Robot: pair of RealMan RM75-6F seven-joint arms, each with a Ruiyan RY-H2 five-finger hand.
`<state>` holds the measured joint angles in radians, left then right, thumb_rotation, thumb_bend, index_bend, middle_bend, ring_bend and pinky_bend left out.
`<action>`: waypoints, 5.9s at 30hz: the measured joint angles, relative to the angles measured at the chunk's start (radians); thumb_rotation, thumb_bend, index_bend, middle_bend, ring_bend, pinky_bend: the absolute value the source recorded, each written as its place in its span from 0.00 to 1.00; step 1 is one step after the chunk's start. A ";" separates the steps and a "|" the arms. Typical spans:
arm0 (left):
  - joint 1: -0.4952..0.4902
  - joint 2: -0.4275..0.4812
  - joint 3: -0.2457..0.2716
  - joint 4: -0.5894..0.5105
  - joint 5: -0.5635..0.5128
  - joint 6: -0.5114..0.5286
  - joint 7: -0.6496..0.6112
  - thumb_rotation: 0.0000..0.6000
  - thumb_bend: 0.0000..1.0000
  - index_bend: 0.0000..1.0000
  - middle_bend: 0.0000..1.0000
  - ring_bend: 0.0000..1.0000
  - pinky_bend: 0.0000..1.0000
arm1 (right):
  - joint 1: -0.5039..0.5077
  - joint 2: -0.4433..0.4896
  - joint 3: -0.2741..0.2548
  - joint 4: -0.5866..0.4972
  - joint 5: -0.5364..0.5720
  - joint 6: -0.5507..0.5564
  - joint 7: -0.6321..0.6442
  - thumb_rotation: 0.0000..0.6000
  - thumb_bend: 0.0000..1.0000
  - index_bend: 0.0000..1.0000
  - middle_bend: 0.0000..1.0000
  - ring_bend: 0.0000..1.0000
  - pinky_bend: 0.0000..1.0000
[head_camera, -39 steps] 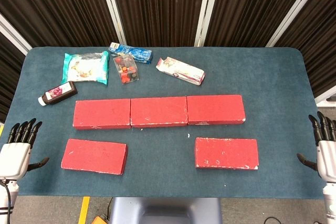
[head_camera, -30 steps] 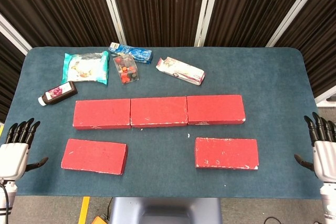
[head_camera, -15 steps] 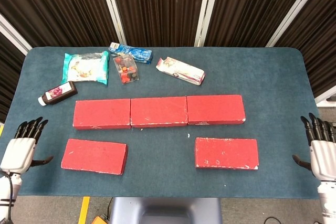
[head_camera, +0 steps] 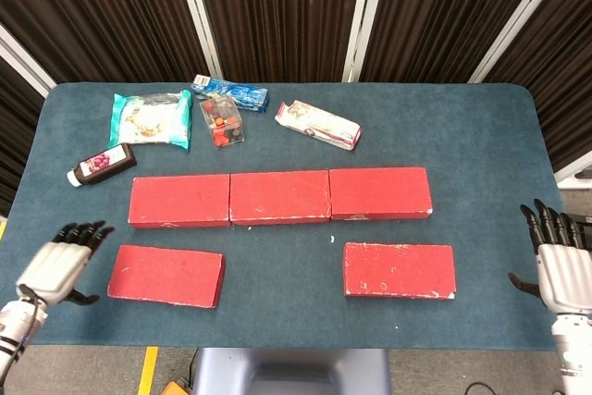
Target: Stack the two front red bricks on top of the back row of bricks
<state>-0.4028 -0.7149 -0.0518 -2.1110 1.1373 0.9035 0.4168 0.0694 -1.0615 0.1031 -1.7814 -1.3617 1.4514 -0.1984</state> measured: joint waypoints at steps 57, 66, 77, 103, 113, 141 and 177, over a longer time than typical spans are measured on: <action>-0.348 -0.405 0.137 0.016 -0.489 0.150 0.416 1.00 0.00 0.00 0.00 0.00 0.00 | 0.013 -0.007 -0.002 0.001 0.018 -0.013 -0.005 1.00 0.00 0.07 0.00 0.00 0.00; -0.368 -0.421 0.147 0.023 -0.502 0.162 0.411 1.00 0.00 0.00 0.00 0.00 0.00 | 0.016 -0.007 -0.005 -0.002 0.019 -0.018 -0.010 1.00 0.00 0.07 0.00 0.00 0.00; -0.373 -0.432 0.163 0.053 -0.491 0.167 0.389 1.00 0.00 0.00 0.00 0.00 0.02 | 0.019 -0.008 -0.004 -0.005 0.027 -0.024 -0.014 1.00 0.00 0.07 0.00 0.00 0.00; -0.381 -0.448 0.185 0.080 -0.494 0.179 0.379 1.00 0.19 0.00 0.08 0.00 0.05 | 0.024 -0.012 -0.005 -0.011 0.041 -0.031 -0.026 1.00 0.00 0.08 0.00 0.00 0.00; -0.385 -0.452 0.190 0.082 -0.505 0.186 0.387 1.00 0.23 0.01 0.15 0.00 0.06 | 0.024 -0.012 -0.005 -0.012 0.039 -0.028 -0.024 1.00 0.00 0.08 0.00 0.00 0.00; -0.438 -0.149 0.115 -0.184 -0.517 0.275 0.378 1.00 0.24 0.06 0.17 0.00 0.06 | 0.020 -0.005 -0.005 -0.013 0.034 -0.022 -0.004 1.00 0.00 0.08 0.00 0.00 0.00; -1.083 -0.670 -0.351 0.493 -1.607 0.218 0.916 1.00 0.24 0.06 0.17 0.00 0.05 | 0.036 -0.046 0.015 0.013 0.082 -0.022 -0.074 1.00 0.00 0.10 0.00 0.00 0.00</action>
<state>-1.4854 -1.3853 -0.4032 -1.6179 -0.4695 1.1211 1.3330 0.1052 -1.1071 0.1184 -1.7687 -1.2798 1.4289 -0.2726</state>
